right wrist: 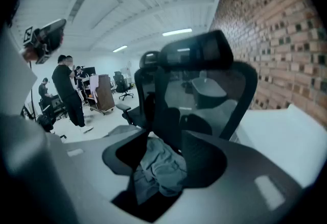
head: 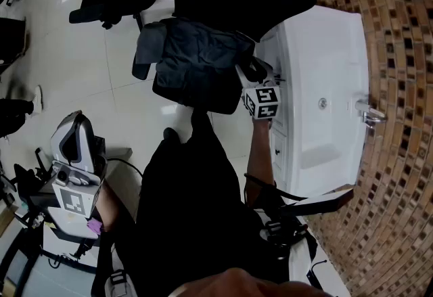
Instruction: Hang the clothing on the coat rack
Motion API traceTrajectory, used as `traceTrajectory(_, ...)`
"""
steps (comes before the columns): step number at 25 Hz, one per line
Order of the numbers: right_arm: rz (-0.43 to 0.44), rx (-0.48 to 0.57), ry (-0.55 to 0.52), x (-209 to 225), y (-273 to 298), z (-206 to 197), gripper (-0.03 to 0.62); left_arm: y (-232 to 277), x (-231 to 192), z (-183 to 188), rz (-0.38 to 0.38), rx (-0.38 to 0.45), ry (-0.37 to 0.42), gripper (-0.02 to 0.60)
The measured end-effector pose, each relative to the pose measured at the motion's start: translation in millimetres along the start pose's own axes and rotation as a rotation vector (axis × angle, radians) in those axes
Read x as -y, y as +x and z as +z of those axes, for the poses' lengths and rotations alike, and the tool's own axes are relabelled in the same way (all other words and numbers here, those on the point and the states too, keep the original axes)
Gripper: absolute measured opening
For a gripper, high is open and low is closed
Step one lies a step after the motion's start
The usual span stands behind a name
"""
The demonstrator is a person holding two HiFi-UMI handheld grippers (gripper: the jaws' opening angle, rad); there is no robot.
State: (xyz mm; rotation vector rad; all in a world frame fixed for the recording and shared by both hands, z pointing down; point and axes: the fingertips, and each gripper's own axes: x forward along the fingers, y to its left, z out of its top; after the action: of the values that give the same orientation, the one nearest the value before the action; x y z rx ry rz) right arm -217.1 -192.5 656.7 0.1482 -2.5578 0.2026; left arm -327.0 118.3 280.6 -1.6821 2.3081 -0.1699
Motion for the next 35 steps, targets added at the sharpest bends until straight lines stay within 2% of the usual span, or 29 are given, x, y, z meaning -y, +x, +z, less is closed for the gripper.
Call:
traceTrajectory(3, 0.021, -0.146, 0.151, 47.1, 87.9, -70.4, 0.233, 31.7, 12.5, -40.2, -0.010, -0.078, -0.028, 0.000)
traceTrajectory(6, 0.021, -0.279, 0.260, 71.3, 171.0, -128.4, 0.241, 48.3, 25.1, -82.9, -0.032, -0.164, -0.090, 0.000)
traceTrajectory(9, 0.016, -0.401, 0.306, 64.3, 251.3, -177.1, 0.250, 48.4, 39.9, -129.3, -0.076, -0.260, -0.180, 0.000)
traceTrajectory(12, 0.020, -0.522, 0.387, 44.7, 299.3, -228.7, 0.246, 40.0, 50.4, -187.1, -0.130, -0.345, -0.289, 0.000)
traceTrajectory(13, 0.032, -0.552, 0.413, 36.8, 302.5, -240.4, 0.176, 39.3, 51.5, -208.9, -0.137, -0.364, -0.334, 0.000)
traceTrajectory(14, 0.046, -0.566, 0.431, 28.9, 298.4, -247.3, 0.014, 39.7, 53.1, -231.6, -0.142, -0.382, -0.381, 0.000)
traceTrajectory(16, 0.056, -0.541, 0.451, 13.6, 265.2, -249.0, 0.012, 33.9, 64.8, -279.3, -0.177, -0.441, -0.478, 0.000)
traceTrajectory(19, 0.042, -0.507, 0.431, -19.0, 181.1, -253.5, 0.012, 22.9, 87.8, -339.3, -0.262, -0.518, -0.623, 0.000)
traceTrajectory(21, 0.058, -0.547, 0.410, -49.0, 138.2, -274.4, 0.012, 25.5, 99.5, -367.6, -0.299, -0.556, -0.701, 0.000)
traceTrajectory(24, 0.111, -0.686, 0.431, -95.3, 105.1, -340.4, 0.016, 24.9, 117.8, -394.6, -0.366, -0.593, -0.766, 0.000)
traceTrajectory(25, 0.122, -0.733, 0.446, -105.2, 99.3, -360.4, 0.056, 22.4, 123.3, -399.3, -0.386, -0.599, -0.776, 0.000)
traceTrajectory(26, 0.122, -0.761, 0.462, -108.5, 95.2, -371.9, 0.163, 20.8, 128.4, -400.9, -0.401, -0.609, -0.786, 0.000)
traceTrajectory(28, 0.087, -0.727, 0.485, -95.6, 94.8, -365.1, 0.309, 18.9, 135.0, -399.5, -0.421, -0.637, -0.795, 0.000)
traceTrajectory(29, 0.057, -0.677, 0.492, -82.9, 99.3, -351.5, 0.337, 16.2, 135.1, -400.1, -0.426, -0.649, -0.788, 0.000)
traceTrajectory(33, -0.077, -0.469, 0.518, -21.9, 130.3, -302.0, 0.337, -3.4, 128.1, -409.0, -0.414, -0.690, -0.743, 0.000)
traceTrajectory(35, -0.119, -0.407, 0.606, 6.4, 150.5, -293.1, 0.336, -11.2, 127.3, -413.1, -0.403, -0.704, -0.732, 0.000)
